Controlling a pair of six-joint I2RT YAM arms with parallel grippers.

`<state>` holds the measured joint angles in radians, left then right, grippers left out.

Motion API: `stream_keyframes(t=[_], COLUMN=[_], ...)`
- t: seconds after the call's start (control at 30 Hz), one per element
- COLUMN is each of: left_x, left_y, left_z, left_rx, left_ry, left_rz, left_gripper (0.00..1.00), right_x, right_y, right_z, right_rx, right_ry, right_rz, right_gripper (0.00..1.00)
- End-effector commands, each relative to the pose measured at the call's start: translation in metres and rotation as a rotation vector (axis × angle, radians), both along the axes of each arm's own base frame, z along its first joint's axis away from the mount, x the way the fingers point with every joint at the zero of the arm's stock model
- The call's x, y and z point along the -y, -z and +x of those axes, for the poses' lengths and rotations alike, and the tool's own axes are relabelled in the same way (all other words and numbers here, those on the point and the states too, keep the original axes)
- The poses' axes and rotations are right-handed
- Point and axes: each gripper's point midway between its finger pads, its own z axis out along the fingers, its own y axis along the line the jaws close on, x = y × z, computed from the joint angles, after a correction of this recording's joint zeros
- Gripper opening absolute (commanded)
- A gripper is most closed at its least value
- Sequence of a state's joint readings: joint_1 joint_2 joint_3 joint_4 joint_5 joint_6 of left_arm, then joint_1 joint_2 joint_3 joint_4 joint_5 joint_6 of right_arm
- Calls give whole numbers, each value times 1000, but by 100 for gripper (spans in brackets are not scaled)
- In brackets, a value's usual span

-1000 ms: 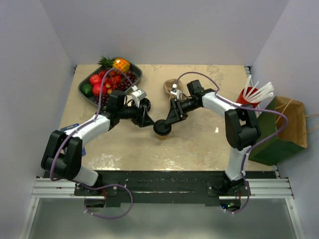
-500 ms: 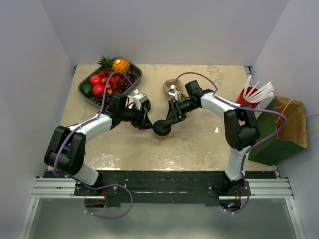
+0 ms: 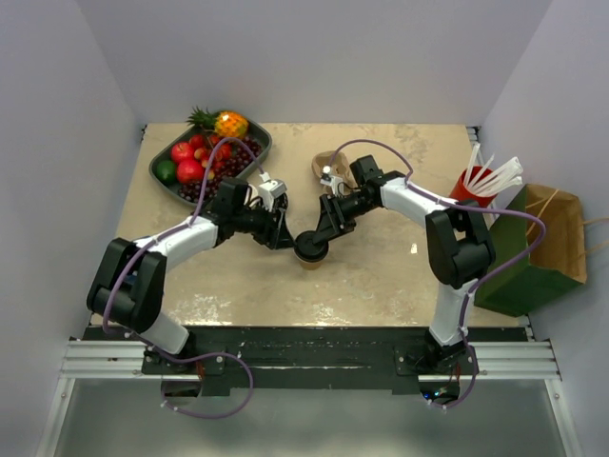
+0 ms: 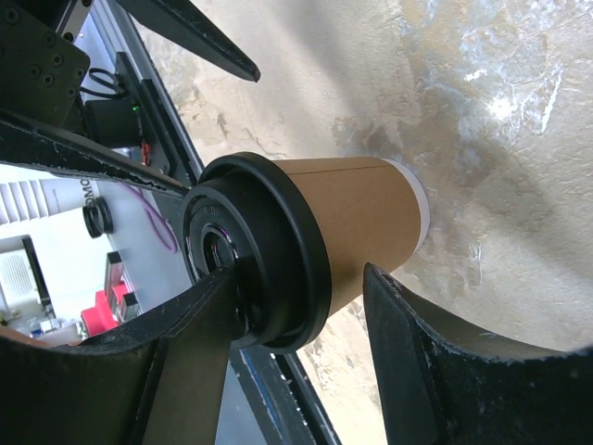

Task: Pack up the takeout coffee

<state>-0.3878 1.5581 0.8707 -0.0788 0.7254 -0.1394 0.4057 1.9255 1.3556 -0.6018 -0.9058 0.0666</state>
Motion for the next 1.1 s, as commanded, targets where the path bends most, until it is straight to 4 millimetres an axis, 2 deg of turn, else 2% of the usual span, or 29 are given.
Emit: stream_keyframes(t=[0.0, 0.2, 0.3, 0.4, 0.53, 0.57, 0.63, 0.73, 0.93, 1.07], left_x=[-11, -22, -25, -20, 0, 3, 8, 6, 5, 14], left_y=[26, 48, 52, 44, 9, 6, 8, 16, 20, 6], left_z=[-2, -4, -6, -6, -10, -10, -14, -17, -17, -17], left_rx=[-51, -76, -67, -9, 116, 141, 169, 157, 170, 210], left_ry=[-21, -24, -33, -24, 50, 67, 114, 121, 128, 153], left_rz=[116, 198, 215, 190, 71, 72, 98, 130, 150, 89], left_gripper=[65, 62, 62, 62, 62, 62, 62, 62, 62, 63], right_x=[5, 11, 14, 14, 13, 14, 14, 15, 17, 7], right_y=[11, 22, 22, 25, 26, 28, 28, 30, 30, 7], right_z=[4, -1, -6, -9, -12, -13, -12, -13, -17, -16], right_rx=[31, 37, 62, 92, 129, 141, 180, 222, 260, 273], right_ry=[3, -5, -44, -66, -85, -89, -91, -86, -88, -98], right_rz=[-63, -88, -77, -64, -27, -24, -14, -4, 10, 114], right_gripper=[58, 56, 55, 54, 54, 54, 54, 53, 53, 57])
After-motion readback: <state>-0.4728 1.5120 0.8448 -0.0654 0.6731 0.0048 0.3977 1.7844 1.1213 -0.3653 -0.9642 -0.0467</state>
